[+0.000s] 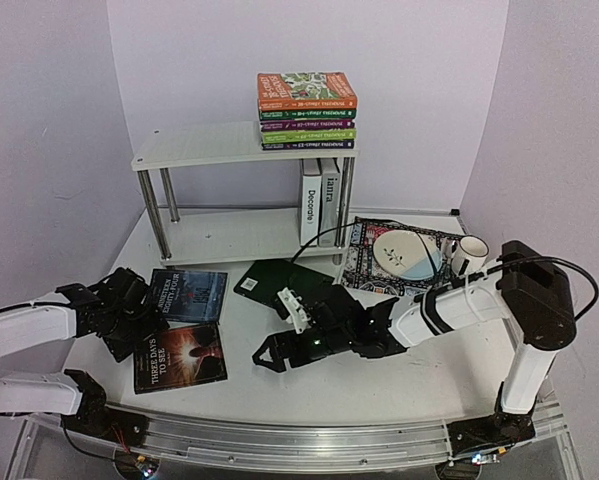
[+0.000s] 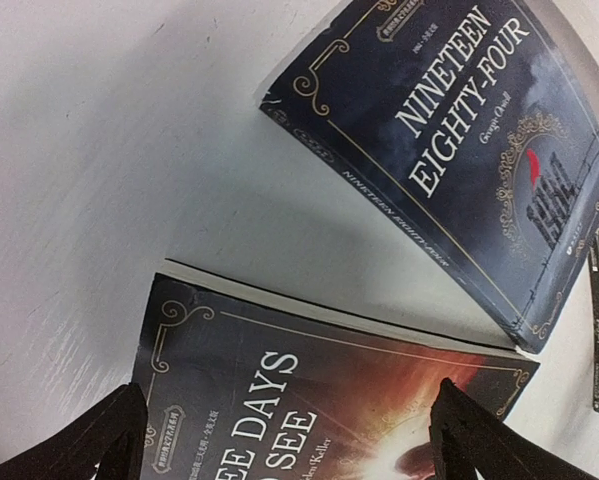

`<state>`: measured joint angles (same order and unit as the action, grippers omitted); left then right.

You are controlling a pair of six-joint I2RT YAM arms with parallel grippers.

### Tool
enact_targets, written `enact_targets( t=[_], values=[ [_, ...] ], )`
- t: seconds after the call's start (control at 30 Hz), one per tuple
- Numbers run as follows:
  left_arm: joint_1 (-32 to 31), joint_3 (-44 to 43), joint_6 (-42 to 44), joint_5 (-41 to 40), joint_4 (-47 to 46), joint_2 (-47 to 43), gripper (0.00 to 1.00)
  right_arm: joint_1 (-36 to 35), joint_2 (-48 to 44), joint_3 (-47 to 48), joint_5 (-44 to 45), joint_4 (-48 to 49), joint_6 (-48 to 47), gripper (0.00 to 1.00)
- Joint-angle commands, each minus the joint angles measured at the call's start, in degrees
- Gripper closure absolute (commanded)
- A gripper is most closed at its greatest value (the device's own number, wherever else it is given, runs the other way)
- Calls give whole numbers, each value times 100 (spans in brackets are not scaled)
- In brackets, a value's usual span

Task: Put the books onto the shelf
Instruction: Move the book to the center of the board.

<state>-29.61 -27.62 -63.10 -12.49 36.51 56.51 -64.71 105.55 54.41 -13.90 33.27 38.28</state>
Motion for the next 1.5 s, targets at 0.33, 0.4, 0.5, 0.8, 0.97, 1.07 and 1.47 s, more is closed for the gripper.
enact_targets(
  t=[0.33, 0.4, 0.5, 0.8, 0.97, 1.07, 1.47],
  values=[
    [14, 36, 753, 571, -651, 905, 6, -80, -250, -8, 184, 171, -31, 14],
    [16, 44, 952, 842, -823, 959, 9, -78, -144, 79, 123, 171, 33, 14],
    [16, 52, 1673, 1780, -1360, 945, 10, -77, 29, 226, 120, 173, 161, 15],
    [9, 434, 1629, 3443, -2654, 1042, 13, -79, 68, 144, 729, 193, 587, 20],
    [13, 908, 1203, 4102, -3938, 944, 12, -79, -50, -63, 1036, -115, 1051, 22],
    [16, 463, 1768, 4163, -3553, 1118, 12, -77, -39, -153, 907, -178, 1349, 30],
    [22, -486, 1980, 1110, -724, 961, 8, -222, 453, 136, 611, 0, 1610, 34]
  ],
)
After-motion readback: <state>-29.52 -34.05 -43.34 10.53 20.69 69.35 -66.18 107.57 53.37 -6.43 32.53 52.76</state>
